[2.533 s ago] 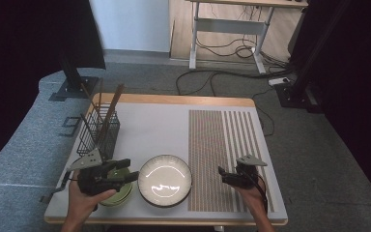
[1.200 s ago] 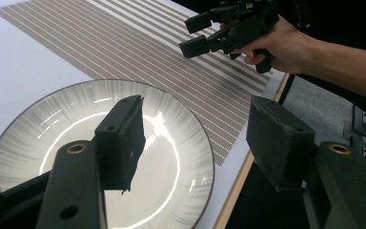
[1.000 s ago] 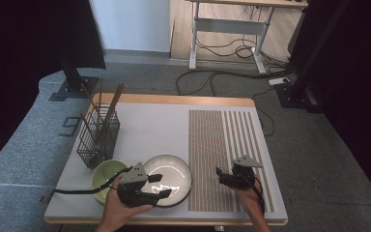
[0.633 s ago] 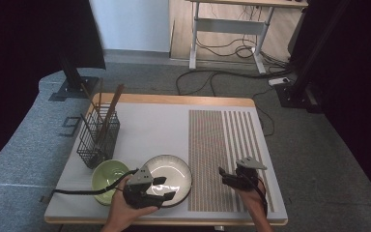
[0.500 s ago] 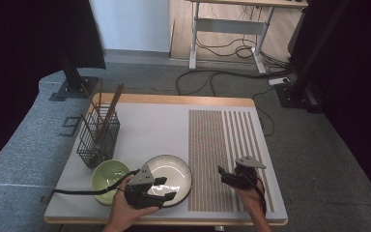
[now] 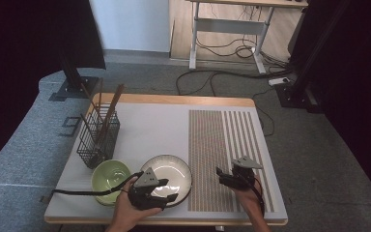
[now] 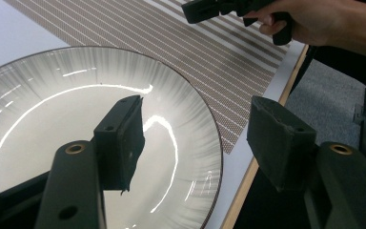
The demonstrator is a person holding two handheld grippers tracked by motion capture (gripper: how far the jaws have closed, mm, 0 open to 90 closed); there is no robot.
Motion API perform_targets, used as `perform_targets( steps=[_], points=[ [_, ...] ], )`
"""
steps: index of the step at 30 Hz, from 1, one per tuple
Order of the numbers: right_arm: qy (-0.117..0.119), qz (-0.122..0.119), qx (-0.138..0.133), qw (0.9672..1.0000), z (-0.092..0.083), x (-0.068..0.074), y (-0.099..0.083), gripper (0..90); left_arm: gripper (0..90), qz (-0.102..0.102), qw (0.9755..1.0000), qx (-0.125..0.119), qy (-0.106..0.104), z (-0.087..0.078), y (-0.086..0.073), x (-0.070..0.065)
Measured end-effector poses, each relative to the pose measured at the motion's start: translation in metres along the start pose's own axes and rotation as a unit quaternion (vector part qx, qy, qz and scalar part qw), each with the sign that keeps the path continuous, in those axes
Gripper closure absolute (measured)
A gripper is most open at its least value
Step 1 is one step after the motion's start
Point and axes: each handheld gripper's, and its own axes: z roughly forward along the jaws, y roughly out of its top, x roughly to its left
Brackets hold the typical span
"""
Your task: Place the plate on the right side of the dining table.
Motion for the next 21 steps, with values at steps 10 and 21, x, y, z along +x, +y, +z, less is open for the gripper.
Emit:
perform_targets(
  steps=[10,21],
  points=[
    [0.001,-0.008,0.005,1.0000,0.000,0.002,-0.001,22.4,36.7,0.002,0.9999,0.012,-0.006,0.010,-0.004,-0.002],
    [-0.001,-0.009,0.006,0.9999,-0.001,0.001,-0.002,22.4,35.7,0.009,0.9998,0.016,-0.005,0.014,-0.005,-0.004]
  ],
)
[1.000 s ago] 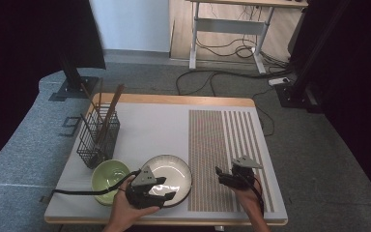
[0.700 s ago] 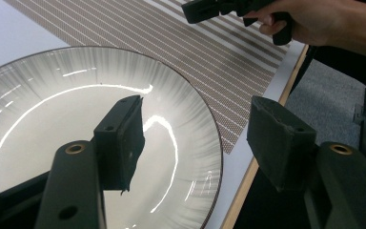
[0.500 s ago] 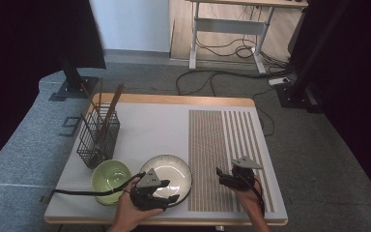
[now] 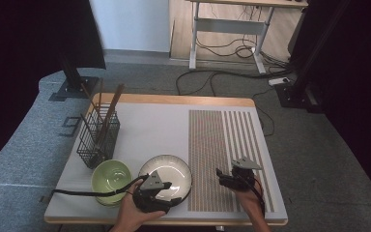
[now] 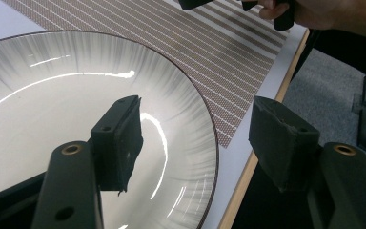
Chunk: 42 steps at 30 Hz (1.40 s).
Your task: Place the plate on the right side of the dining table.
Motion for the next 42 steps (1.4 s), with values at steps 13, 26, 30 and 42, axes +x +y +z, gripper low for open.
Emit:
perform_targets(
  steps=[13,26,30,42],
  points=[
    [0.000,-0.006,0.003,1.0000,-0.001,-0.001,-0.002,22.4,34.5,0.006,0.9997,0.019,0.012,0.012,-0.006,0.001],
    [-0.001,-0.010,0.008,0.9999,-0.002,-0.002,-0.003,22.4,35.2,0.008,0.9992,0.031,0.024,0.019,-0.010,0.005],
    [-0.002,-0.009,0.008,0.9999,-0.002,-0.003,-0.004,22.4,35.4,0.005,0.9991,0.035,0.021,0.021,-0.011,0.006],
    [-0.002,-0.015,0.013,0.9998,-0.002,-0.003,-0.004,22.4,35.7,0.002,0.9993,0.032,0.019,0.020,-0.010,0.006]
  ],
)
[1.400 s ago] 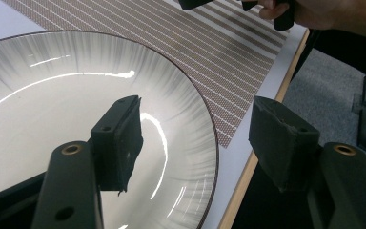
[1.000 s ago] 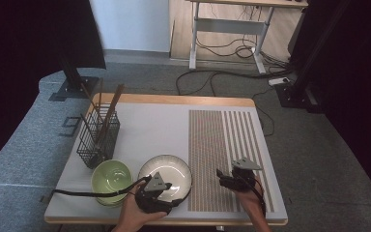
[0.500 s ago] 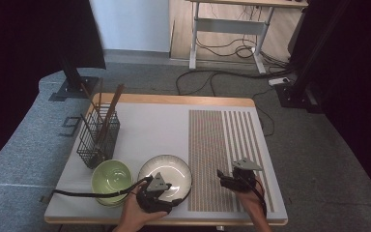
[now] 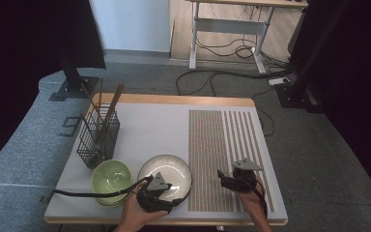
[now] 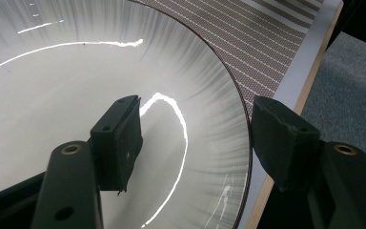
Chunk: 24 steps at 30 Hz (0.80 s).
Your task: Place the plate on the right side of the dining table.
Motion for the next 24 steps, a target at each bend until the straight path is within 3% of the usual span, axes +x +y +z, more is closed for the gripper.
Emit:
perform_targets(
  steps=[13,20,24],
  points=[
    [0.001,-0.005,0.002,1.0000,0.0002,0.0005,-0.0003,22.5,37.1,-0.008,0.9999,-0.005,-0.004,0.0013,0.0007,0.0015],
    [0.002,-0.008,0.003,1.0000,0.0007,0.0015,-0.0006,22.5,40.1,-0.006,0.9998,0.000,0.021,0.0031,0.0001,0.0029],
    [0.002,-0.010,0.005,0.9999,0.0021,0.0021,-0.0007,22.5,41.2,-0.008,0.9998,0.004,0.018,0.0056,-0.0012,0.0037]
  ],
)
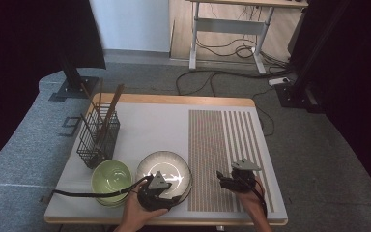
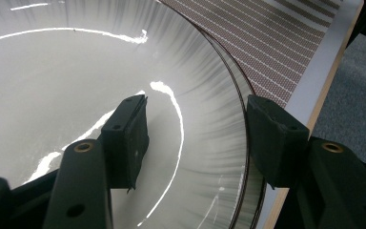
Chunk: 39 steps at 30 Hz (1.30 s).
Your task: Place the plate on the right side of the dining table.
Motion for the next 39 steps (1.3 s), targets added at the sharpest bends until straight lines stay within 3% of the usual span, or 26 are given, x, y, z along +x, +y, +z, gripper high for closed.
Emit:
perform_targets(
  steps=[7,15,25,39],
  points=[
    [0.006,0.003,-0.006,1.0000,-0.002,0.001,0.002,23.6,41.5,-0.004,1.0000,0.001,-0.003,0.000,0.000,0.001],
    [0.058,0.000,-0.028,0.9979,-0.003,0.015,0.017,25.3,41.3,-0.006,1.0000,0.001,-0.005,0.000,0.000,0.001],
    [0.091,-0.006,-0.057,0.9942,-0.005,0.038,0.043,28.8,41.2,-0.009,0.9999,-0.002,-0.009,-0.001,0.000,0.002],
    [0.128,-0.016,-0.050,0.9904,0.028,0.065,0.068,37.3,41.0,-0.014,0.9998,-0.002,-0.016,0.000,0.000,0.002]
  ],
)
